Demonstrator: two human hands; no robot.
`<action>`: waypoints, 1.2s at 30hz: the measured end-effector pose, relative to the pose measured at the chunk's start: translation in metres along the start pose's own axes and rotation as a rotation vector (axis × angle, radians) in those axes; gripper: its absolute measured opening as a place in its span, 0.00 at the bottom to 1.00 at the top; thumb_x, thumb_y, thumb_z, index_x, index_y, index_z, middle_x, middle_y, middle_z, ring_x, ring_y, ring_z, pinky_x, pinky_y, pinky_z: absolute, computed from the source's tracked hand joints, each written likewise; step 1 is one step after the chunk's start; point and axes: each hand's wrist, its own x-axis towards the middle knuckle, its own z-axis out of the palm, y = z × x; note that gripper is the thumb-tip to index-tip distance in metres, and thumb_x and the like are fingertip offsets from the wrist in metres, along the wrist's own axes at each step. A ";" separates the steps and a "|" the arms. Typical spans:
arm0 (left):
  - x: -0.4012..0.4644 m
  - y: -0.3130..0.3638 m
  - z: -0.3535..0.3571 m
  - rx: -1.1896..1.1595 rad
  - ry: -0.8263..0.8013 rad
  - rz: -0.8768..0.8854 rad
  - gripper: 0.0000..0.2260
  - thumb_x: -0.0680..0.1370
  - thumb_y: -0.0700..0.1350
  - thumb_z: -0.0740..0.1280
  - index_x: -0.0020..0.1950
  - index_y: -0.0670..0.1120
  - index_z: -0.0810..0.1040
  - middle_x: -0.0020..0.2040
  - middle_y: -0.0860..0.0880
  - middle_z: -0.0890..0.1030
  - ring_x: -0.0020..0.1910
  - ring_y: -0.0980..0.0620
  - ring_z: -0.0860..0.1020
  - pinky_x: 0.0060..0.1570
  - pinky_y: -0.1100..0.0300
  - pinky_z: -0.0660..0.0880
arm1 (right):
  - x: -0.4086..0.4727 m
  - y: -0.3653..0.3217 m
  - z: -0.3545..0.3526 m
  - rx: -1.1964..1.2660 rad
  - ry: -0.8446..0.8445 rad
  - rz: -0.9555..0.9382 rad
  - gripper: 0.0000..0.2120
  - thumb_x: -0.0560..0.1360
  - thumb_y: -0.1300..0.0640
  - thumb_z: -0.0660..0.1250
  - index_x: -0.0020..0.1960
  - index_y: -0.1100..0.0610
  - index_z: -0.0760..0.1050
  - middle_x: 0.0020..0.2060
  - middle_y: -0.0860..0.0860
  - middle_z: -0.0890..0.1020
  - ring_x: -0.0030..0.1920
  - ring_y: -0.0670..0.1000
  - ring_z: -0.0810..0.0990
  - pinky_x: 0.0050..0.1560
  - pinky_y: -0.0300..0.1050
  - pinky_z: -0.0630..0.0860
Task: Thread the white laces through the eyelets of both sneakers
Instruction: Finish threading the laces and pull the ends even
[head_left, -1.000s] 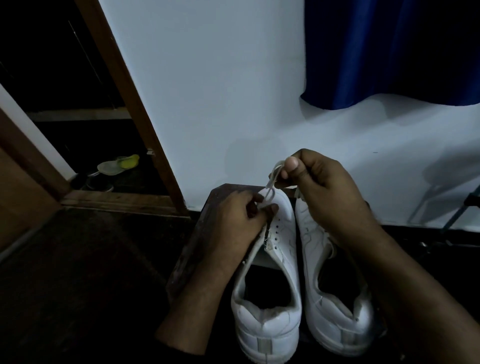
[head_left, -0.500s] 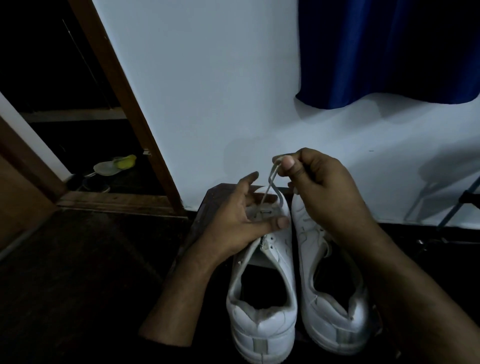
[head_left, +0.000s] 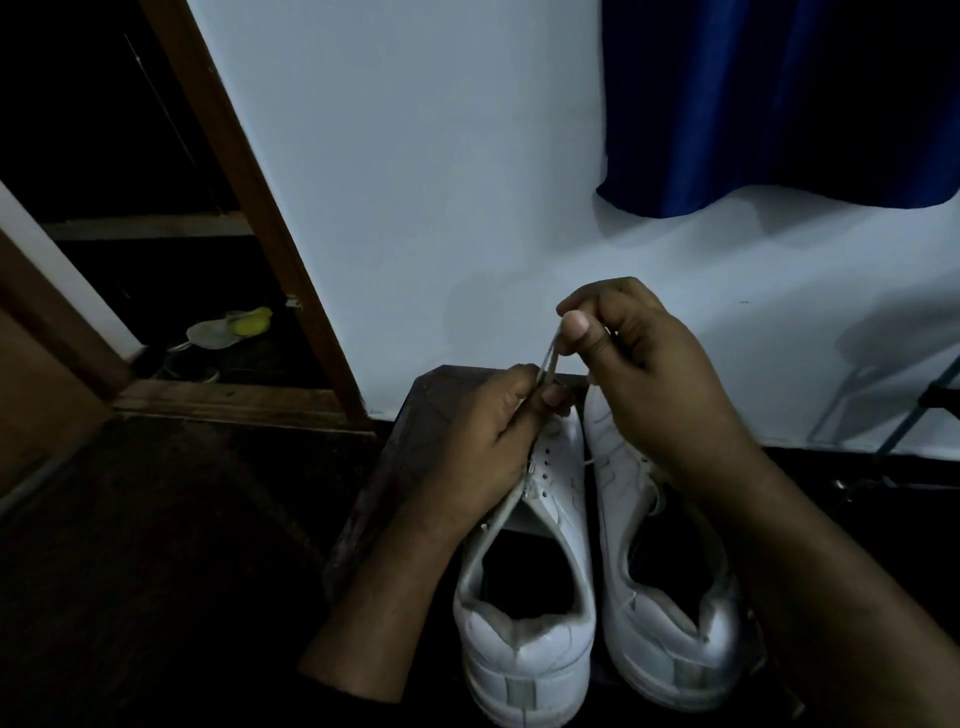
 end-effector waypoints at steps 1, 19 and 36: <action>0.000 -0.003 0.001 0.061 -0.018 0.013 0.10 0.85 0.38 0.63 0.50 0.36 0.82 0.45 0.44 0.85 0.47 0.54 0.81 0.46 0.73 0.72 | -0.001 0.000 0.000 0.049 0.005 0.018 0.13 0.83 0.49 0.61 0.47 0.55 0.79 0.50 0.44 0.80 0.49 0.42 0.78 0.45 0.34 0.73; -0.001 -0.031 0.005 -0.121 -0.188 -0.083 0.07 0.83 0.41 0.64 0.52 0.44 0.82 0.49 0.49 0.85 0.53 0.49 0.83 0.57 0.42 0.78 | -0.009 -0.003 0.001 -0.845 -0.366 -0.058 0.01 0.80 0.53 0.62 0.51 0.48 0.71 0.41 0.46 0.71 0.44 0.53 0.80 0.40 0.48 0.72; -0.003 -0.029 0.001 -0.145 -0.194 -0.189 0.11 0.80 0.45 0.72 0.61 0.48 0.76 0.53 0.52 0.85 0.57 0.54 0.83 0.60 0.42 0.78 | -0.006 0.017 0.003 -0.400 -0.235 0.123 0.17 0.82 0.46 0.60 0.38 0.50 0.77 0.31 0.48 0.80 0.35 0.49 0.78 0.40 0.48 0.74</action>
